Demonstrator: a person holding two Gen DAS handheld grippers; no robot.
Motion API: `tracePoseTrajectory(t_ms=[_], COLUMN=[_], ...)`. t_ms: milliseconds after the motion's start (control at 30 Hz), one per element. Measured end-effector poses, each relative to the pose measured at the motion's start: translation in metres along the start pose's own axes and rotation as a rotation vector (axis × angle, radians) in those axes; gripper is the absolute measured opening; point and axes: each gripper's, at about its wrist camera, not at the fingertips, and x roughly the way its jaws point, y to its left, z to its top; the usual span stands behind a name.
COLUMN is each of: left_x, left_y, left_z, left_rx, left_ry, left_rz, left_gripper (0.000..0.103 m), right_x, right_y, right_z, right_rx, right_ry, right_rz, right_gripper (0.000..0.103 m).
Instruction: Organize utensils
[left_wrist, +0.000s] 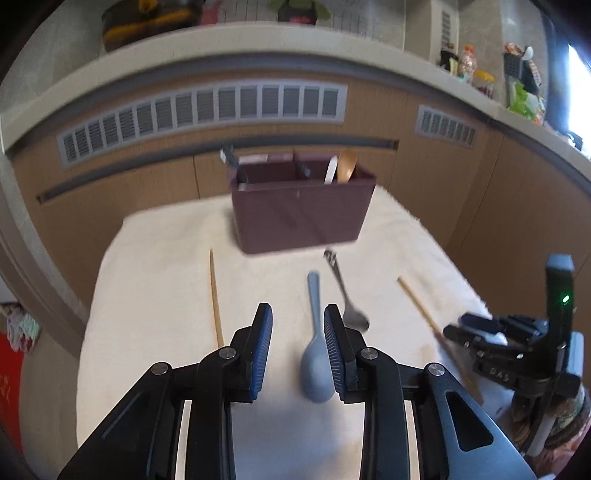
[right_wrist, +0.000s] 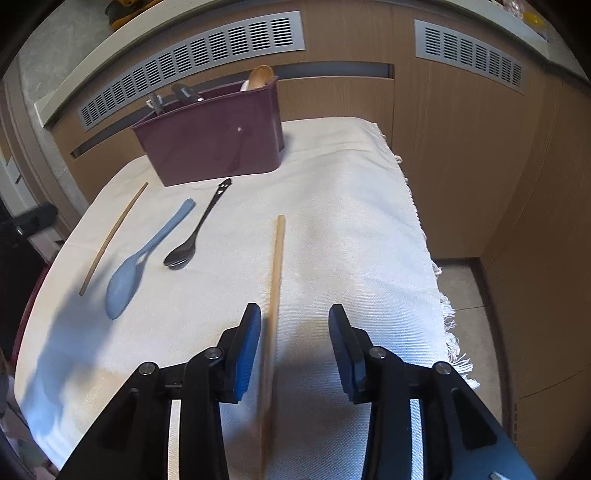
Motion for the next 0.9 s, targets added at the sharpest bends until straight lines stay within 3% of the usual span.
tracePoseTrajectory(t_ms=[133, 233, 300, 633, 700, 733, 833, 900], left_x=[0.018, 0.029, 0.036, 0.070, 0.072, 0.071, 0.065, 0.047], left_y=[0.003, -0.003, -0.009, -0.027, -0.028, -0.028, -0.022, -0.018], left_z=[-0.027, -0.045, -0.049, -0.045, -0.044, -0.043, -0.040, -0.037], left_rx=[-0.048, -0.074, -0.070, -0.024, -0.003, 0.004, -0.008, -0.008], left_ry=[0.076, 0.120, 0.135, 0.172, 0.170, 0.167, 0.158, 0.099], left_rz=[-0.039, -0.092, -0.084, 0.026, 0.027, 0.020, 0.000, 0.028], left_gripper=[0.047, 0.050, 0.053, 0.052, 0.045, 0.035, 0.035, 0.035], right_x=[0.002, 0.001, -0.001, -0.001, -0.001, -0.001, -0.001, -0.002], right_y=[0.001, -0.003, -0.006, -0.008, -0.008, -0.008, -0.010, -0.011], right_z=[0.002, 0.000, -0.002, -0.007, -0.008, -0.008, -0.008, -0.009], right_rx=[0.007, 0.024, 0.034, 0.039, 0.038, 0.039, 0.047, 0.054], right_ry=[0.003, 0.002, -0.002, -0.023, -0.026, -0.027, -0.032, -0.036], right_rz=[-0.019, -0.023, -0.018, 0.011, 0.018, 0.020, 0.030, 0.034], right_gripper=[0.047, 0.047, 0.048, 0.055, 0.057, 0.058, 0.059, 0.060])
